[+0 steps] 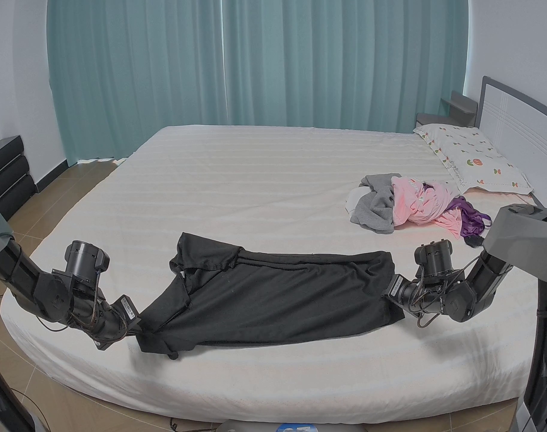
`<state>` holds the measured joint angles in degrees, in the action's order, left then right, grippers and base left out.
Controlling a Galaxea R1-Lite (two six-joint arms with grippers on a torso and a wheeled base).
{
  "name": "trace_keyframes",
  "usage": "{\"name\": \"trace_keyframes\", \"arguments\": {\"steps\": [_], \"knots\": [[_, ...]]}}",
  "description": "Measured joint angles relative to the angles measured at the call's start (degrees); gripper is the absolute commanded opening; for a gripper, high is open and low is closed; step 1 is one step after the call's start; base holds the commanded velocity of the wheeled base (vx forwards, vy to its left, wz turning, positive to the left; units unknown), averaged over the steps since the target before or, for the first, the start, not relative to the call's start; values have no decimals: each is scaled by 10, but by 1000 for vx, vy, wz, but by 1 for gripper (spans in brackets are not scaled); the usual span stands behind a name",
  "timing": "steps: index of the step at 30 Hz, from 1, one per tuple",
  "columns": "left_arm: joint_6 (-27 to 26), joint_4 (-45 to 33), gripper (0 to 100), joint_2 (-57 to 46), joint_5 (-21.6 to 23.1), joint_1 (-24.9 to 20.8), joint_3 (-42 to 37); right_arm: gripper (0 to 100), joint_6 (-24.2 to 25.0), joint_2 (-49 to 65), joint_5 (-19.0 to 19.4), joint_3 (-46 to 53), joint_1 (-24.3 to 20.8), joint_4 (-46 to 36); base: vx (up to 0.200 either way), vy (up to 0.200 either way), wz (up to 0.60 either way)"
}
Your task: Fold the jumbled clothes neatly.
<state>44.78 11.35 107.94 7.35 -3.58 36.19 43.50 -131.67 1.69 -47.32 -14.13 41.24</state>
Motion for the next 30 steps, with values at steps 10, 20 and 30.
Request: {"name": "trace_keyframes", "arguments": {"steps": [10,20,30], "knots": [[0,2,0,18,0,-7,0,100,3,22,11,20,3,3,0,0,0],[0,2,0,21,0,-8,0,100,5,65,37,133,-20,65,0,0,0],[1,1,0,21,0,-10,-5,0,34,10,34,112,-40,83,0,0,0]]}}
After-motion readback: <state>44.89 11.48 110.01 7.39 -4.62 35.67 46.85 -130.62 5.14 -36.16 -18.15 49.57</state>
